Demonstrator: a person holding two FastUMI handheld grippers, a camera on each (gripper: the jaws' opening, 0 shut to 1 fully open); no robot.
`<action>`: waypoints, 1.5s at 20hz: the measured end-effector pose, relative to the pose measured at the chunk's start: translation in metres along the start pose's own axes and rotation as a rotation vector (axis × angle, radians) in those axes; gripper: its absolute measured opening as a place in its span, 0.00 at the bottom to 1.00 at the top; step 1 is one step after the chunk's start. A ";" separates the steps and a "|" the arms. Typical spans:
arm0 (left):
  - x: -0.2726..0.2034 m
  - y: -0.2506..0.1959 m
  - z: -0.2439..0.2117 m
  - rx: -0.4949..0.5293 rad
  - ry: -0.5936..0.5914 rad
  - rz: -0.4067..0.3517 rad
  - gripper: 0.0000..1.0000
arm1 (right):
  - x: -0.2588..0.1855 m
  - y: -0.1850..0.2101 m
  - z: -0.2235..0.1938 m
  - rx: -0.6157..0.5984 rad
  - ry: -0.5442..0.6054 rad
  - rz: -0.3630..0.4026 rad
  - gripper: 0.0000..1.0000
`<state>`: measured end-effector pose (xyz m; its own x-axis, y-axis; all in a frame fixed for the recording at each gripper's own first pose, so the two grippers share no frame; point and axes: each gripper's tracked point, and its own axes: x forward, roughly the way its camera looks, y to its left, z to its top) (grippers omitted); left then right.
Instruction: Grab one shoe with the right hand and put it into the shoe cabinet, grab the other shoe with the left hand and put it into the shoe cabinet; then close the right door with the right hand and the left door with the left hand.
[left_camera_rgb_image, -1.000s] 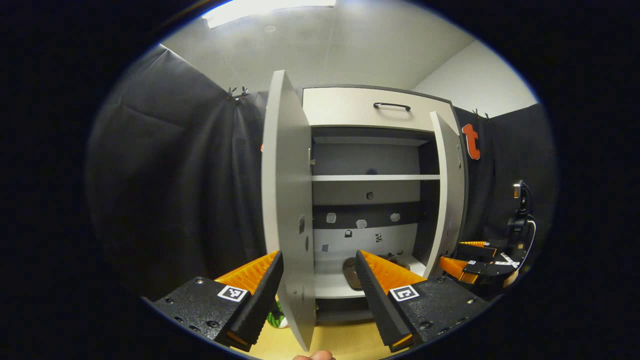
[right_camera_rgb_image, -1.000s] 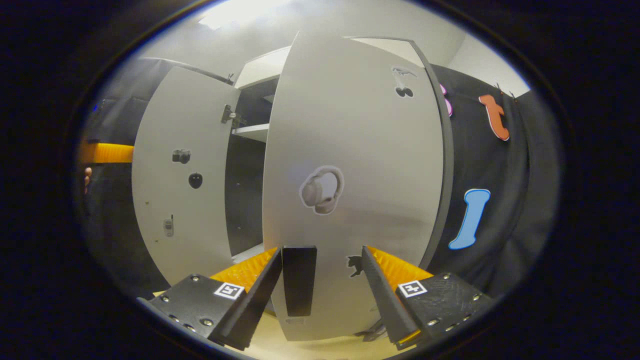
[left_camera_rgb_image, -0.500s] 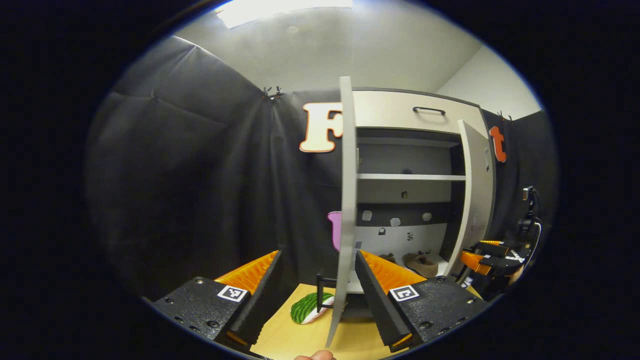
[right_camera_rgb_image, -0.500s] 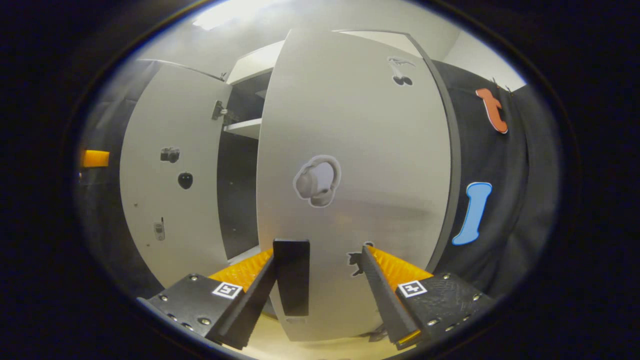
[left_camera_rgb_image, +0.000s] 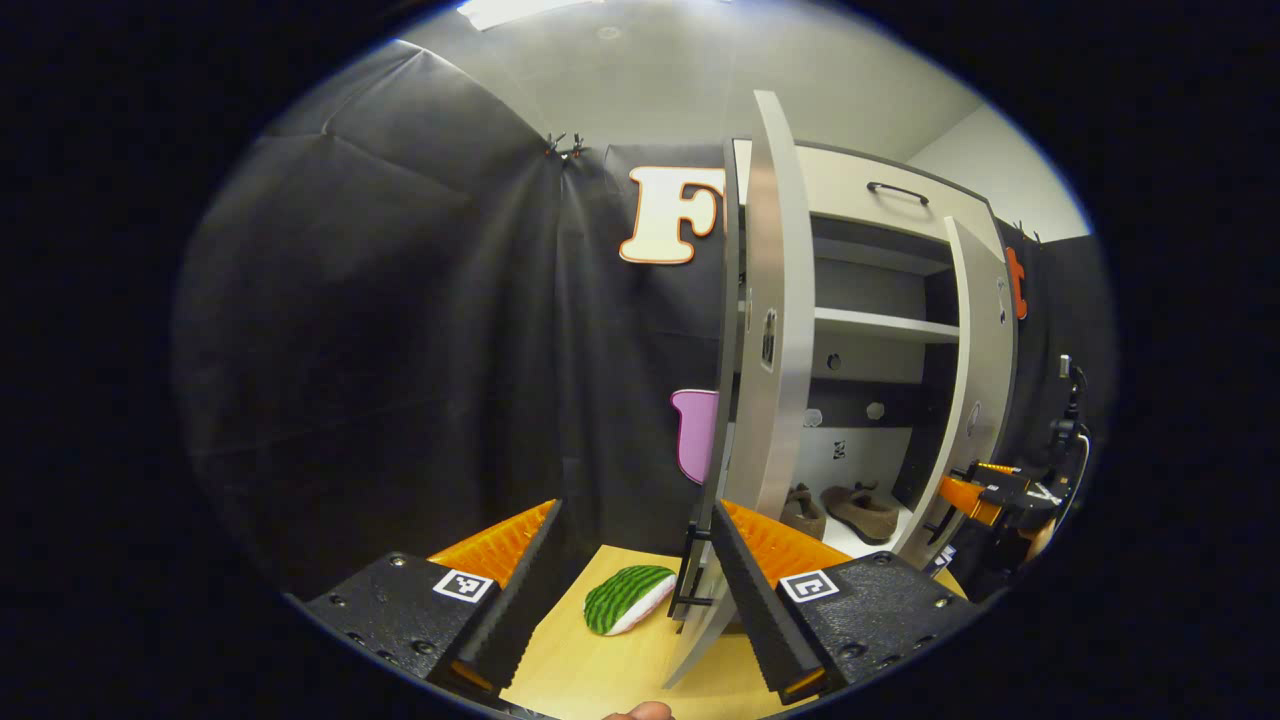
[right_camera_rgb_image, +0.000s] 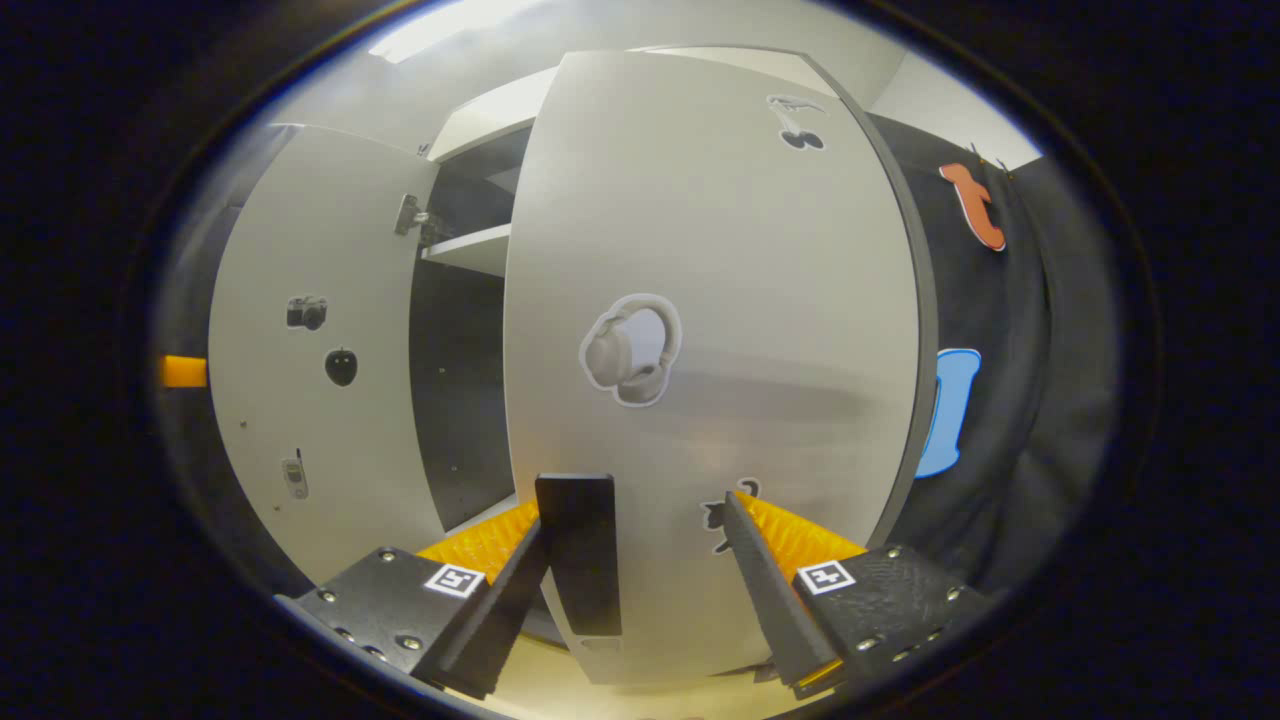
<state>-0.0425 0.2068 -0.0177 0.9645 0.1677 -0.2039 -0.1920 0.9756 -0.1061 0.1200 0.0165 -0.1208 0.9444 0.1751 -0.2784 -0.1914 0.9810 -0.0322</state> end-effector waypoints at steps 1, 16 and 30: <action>0.005 0.000 -0.006 0.000 0.010 -0.016 0.89 | 0.003 0.001 0.000 0.002 0.000 -0.005 0.98; 0.035 -0.037 -0.021 -0.014 0.012 -0.241 0.89 | 0.006 0.005 0.009 -0.027 -0.051 -0.061 0.98; 0.047 -0.119 -0.026 -0.002 -0.015 -0.413 0.89 | -0.035 -0.028 0.025 -0.015 -0.095 -0.154 0.98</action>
<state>0.0207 0.0944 -0.0398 0.9631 -0.2361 -0.1292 0.2116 0.9610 -0.1782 0.0988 -0.0146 -0.0864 0.9837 0.0309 -0.1771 -0.0460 0.9956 -0.0816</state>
